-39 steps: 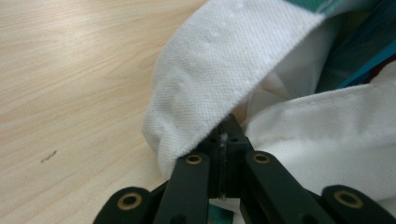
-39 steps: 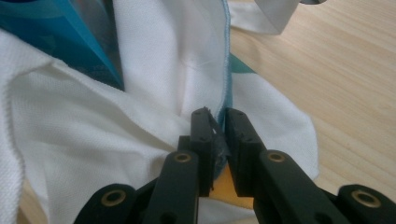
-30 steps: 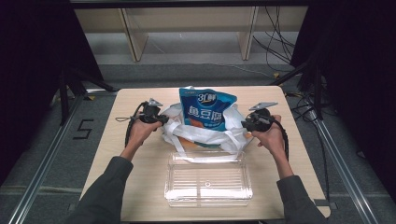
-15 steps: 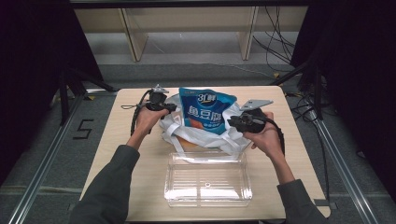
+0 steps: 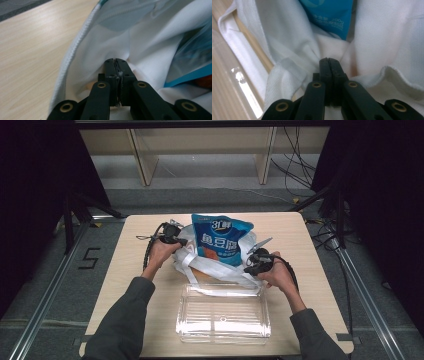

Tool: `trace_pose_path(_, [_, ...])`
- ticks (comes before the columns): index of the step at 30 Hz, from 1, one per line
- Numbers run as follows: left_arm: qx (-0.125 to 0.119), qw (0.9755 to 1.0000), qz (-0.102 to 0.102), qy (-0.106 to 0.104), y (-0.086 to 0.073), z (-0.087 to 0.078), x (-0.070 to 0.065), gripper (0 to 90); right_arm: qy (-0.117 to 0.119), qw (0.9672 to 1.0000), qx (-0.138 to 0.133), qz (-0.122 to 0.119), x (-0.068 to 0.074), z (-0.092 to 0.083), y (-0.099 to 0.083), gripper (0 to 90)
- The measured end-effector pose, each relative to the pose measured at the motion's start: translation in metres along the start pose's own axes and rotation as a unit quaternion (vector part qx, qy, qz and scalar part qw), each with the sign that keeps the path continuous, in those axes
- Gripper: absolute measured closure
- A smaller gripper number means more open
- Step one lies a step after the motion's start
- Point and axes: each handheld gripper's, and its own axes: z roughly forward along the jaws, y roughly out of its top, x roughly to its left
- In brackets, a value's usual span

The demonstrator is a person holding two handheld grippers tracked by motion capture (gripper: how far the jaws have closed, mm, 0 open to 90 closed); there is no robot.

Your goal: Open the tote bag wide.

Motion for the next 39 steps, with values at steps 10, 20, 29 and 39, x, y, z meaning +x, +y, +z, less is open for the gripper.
trace_pose_path(10, [-0.056, 0.997, -0.004, -0.054, 0.001, -0.027, -0.014, 84.8, -0.029, 0.9967, -0.071, -0.027, -0.004, -0.019, 0.014, 87.1])
trace_pose_path(20, [0.018, 0.9888, 0.084, -0.122, -0.029, -0.012, -0.032, 88.0, -0.109, 0.9921, -0.061, 0.012, -0.021, 0.007, 0.024, 90.0])
trace_pose_path(29, [0.021, 0.9893, 0.086, -0.116, -0.028, -0.009, -0.034, 89.0, -0.115, 0.9917, -0.055, 0.012, -0.038, 0.023, 0.028, 90.0])
trace_pose_path(39, [-0.021, 0.9927, 0.062, -0.101, -0.024, -0.019, -0.04, 83.3, -0.08, 0.9903, -0.113, 0.011, -0.028, -0.015, 0.034, 87.6])
